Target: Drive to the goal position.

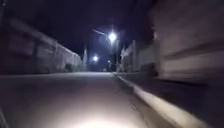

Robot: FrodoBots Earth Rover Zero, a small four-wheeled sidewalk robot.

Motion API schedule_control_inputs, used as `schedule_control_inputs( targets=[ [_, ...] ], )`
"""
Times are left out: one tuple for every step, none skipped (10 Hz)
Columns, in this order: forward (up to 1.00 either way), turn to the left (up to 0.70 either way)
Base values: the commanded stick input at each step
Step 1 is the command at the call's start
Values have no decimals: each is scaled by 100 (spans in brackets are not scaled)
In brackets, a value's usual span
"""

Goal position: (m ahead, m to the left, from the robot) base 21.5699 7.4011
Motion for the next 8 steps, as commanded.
schedule_control_inputs(
  targets=[
    [70, 0],
    [70, 0],
    [70, 0],
    [70, 0],
    [70, 0],
    [70, 0],
    [70, 0],
    [70, 0]
  ],
)
